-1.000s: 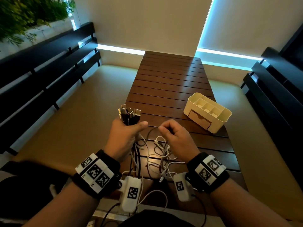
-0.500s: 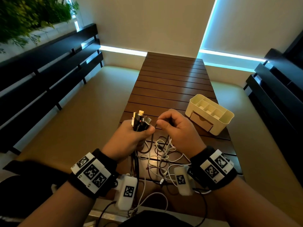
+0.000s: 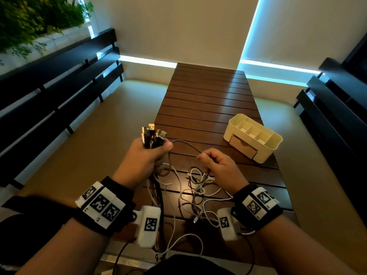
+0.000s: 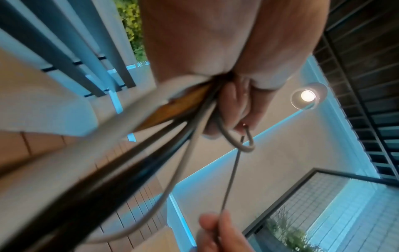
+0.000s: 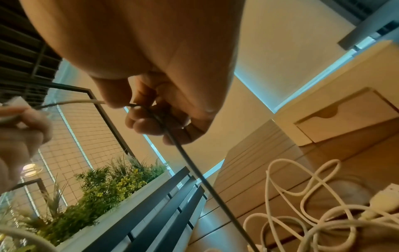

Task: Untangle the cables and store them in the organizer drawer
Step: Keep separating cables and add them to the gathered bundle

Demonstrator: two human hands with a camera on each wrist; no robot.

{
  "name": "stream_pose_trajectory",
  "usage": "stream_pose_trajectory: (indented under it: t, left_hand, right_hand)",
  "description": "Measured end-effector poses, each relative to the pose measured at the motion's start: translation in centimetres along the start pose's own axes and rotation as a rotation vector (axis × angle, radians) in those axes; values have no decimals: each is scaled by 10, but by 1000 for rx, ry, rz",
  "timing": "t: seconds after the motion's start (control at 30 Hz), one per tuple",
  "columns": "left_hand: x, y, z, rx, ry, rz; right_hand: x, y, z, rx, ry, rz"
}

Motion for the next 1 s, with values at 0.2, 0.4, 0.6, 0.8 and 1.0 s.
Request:
stream_pose_trajectory:
  t: [0.2, 0.4, 0.6, 0.8, 1.0]
  left_hand:
    - [28, 12, 10, 74, 332, -244]
    - [2, 7, -19, -123, 418, -256]
    - [-19, 3, -19, -212, 618, 48]
    - [7, 0, -14, -153, 356, -124]
    - [39, -4, 5, 79, 266, -172]
  right_hand:
    - [12, 5, 24, 223, -124, -246]
    - [1, 10, 46, 376, -399, -19]
    - [-14, 8, 70, 502, -320, 0]
    - [-1, 4, 50, 292, -168, -9]
    - [15, -2, 10, 5, 13, -73]
Point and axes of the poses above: each hand's wrist, its own y-axis towards the middle knuckle, its own x-axis out of the back of the hand, z = x × y, the point moved 3 cm from there along y, towards the middle knuckle, and after that the axes turned 7 degrees about y, right-handed, at the moved point
